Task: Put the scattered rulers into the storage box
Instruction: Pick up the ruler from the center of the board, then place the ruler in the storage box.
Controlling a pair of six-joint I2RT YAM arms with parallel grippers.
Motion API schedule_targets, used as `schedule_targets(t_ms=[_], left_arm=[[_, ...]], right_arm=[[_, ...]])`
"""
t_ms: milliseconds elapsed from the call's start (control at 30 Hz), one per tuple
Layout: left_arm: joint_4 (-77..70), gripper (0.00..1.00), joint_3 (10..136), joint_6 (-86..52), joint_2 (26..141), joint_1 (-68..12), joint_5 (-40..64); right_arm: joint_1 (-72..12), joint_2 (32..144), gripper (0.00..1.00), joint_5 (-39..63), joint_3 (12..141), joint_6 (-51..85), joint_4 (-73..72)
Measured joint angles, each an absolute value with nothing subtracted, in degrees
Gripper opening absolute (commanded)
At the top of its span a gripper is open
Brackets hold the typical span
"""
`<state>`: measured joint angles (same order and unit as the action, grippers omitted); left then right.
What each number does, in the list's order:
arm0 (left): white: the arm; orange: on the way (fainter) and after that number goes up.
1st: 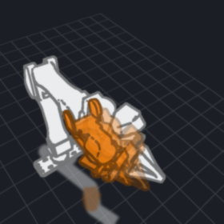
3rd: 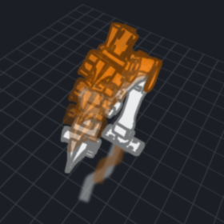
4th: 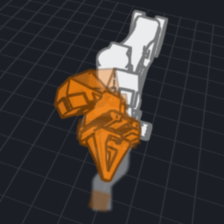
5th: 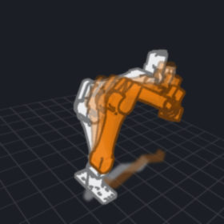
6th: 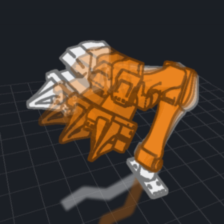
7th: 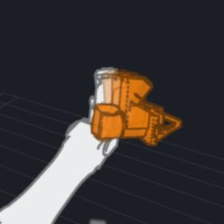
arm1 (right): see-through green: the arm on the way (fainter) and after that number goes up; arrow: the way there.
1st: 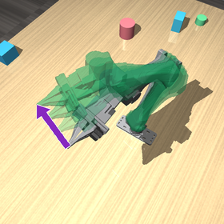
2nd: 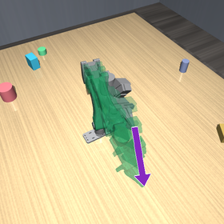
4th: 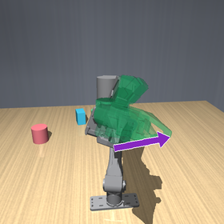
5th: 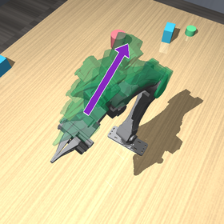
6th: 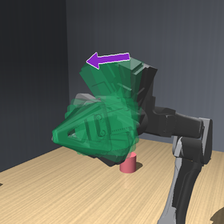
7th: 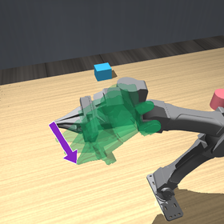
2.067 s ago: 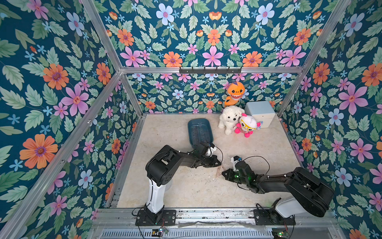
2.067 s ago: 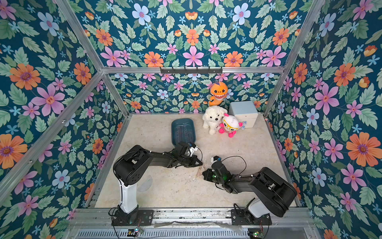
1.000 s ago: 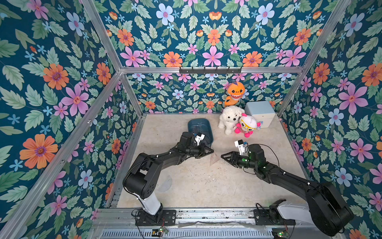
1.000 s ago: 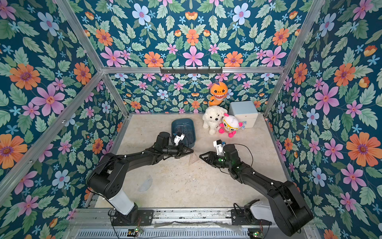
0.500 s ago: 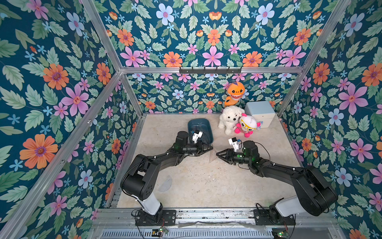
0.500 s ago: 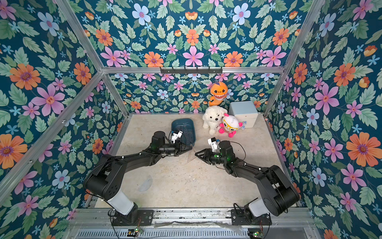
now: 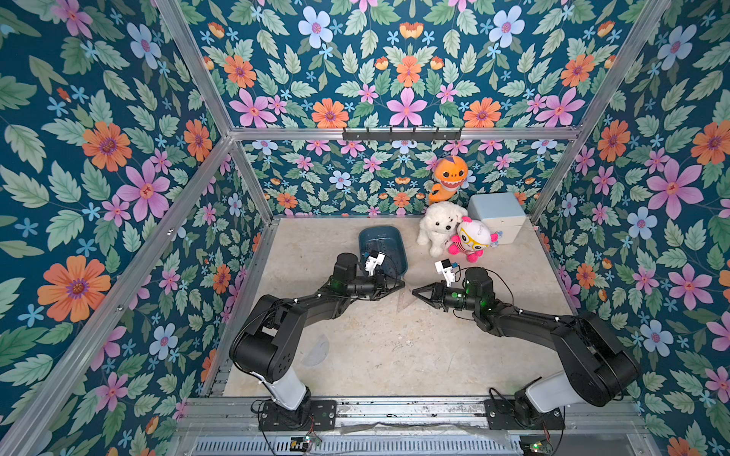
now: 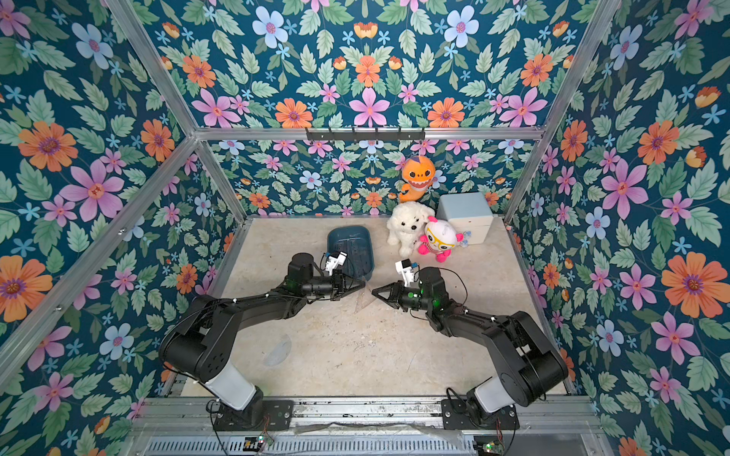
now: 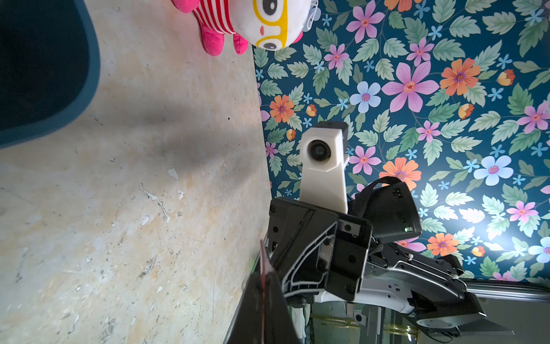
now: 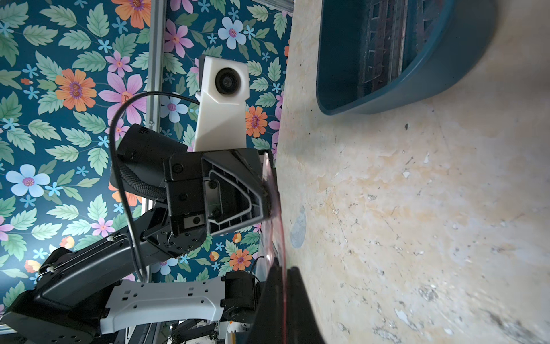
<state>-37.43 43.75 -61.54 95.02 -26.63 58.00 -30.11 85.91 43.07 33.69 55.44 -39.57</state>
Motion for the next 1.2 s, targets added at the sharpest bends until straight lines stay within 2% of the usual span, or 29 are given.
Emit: schedule_targets(t_ms=[200,233,267,333,367,467,633,867,967,1200], left_arm=[[-37.08,0.00,44.10,-61.45,94.80,-26.63,58.04],[-36.51,0.11,44.31,-61.19,94.65,-26.61,57.87],[-35.79,0.27,44.62,-60.82,94.37,-26.57,57.58],[-33.74,0.48,45.28,-59.07,93.62,-26.33,56.58],[-32.18,0.54,45.71,-58.37,93.12,-25.93,56.29],[-26.63,0.64,46.81,-55.16,90.91,-23.57,54.83],[-12.60,0.70,51.79,-45.50,87.00,-18.92,50.19],[6.35,0.74,58.94,-31.22,84.84,-16.56,37.67],[10.63,0.81,59.05,-28.40,84.73,-15.59,32.62],[12.99,0.81,58.13,-26.20,84.86,-13.15,25.67]], right_arm=[[-30.11,85.49,0.00,43.09,34.00,55.83,-39.55],[-30.11,85.49,0.00,43.07,34.20,55.90,-39.53],[-30.09,85.49,0.00,43.05,34.50,56.05,-39.38],[-30.11,85.49,0.00,43.11,35.40,56.03,-38.65],[-30.13,85.49,0.00,43.22,36.14,55.86,-38.09],[-30.11,86.08,0.00,43.22,39.59,53.56,-33.93],[-29.02,91.90,0.00,42.35,50.06,46.74,-23.97],[-28.49,109.93,0.00,41.71,74.24,36.91,-9.02],[-28.51,118.17,0.00,41.06,86.17,32.80,-2.39],[-28.80,133.73,0.00,37.85,108.44,25.89,10.83]])
